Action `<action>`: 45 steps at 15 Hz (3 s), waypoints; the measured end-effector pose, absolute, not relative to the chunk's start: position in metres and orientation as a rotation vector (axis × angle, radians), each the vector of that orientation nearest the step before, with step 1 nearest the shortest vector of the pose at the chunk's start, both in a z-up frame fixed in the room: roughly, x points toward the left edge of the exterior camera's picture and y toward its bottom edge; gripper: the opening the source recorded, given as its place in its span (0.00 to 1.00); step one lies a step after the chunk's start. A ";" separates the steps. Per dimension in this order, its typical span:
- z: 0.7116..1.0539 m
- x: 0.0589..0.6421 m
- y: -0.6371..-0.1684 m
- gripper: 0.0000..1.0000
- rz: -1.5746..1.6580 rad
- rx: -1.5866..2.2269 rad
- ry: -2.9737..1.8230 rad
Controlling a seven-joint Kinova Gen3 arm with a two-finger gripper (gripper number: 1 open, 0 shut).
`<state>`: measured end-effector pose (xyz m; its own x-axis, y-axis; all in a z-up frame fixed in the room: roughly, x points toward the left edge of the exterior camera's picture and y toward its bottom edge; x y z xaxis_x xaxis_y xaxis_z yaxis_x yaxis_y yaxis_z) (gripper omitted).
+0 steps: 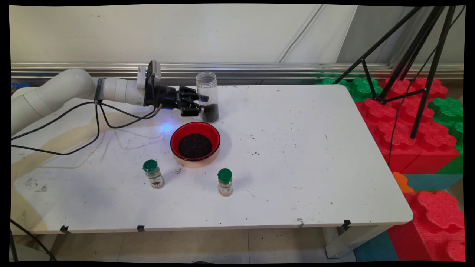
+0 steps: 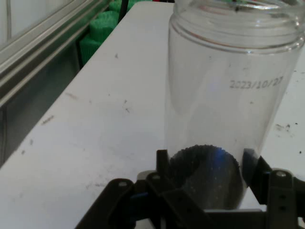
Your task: Pour the black seasoning powder in the red bowl
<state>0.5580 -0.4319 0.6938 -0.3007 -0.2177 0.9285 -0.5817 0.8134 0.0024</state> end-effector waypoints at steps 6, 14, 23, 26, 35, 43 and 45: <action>0.712 0.561 -0.430 0.00 0.442 0.540 -1.890; 0.739 0.569 -0.415 0.00 0.512 0.394 -1.948; 0.750 0.571 -0.401 0.00 0.629 0.122 -2.081; 0.751 0.570 -0.400 0.00 0.664 0.039 -2.117; 0.750 0.566 -0.401 0.00 0.760 -0.182 -2.201; 0.751 0.561 -0.406 0.00 0.859 -0.395 -2.249; 0.753 0.560 -0.407 0.00 0.888 -0.446 -2.255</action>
<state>0.5601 -0.4073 0.7527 -0.7205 0.5209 0.4577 0.0690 0.7107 -0.7001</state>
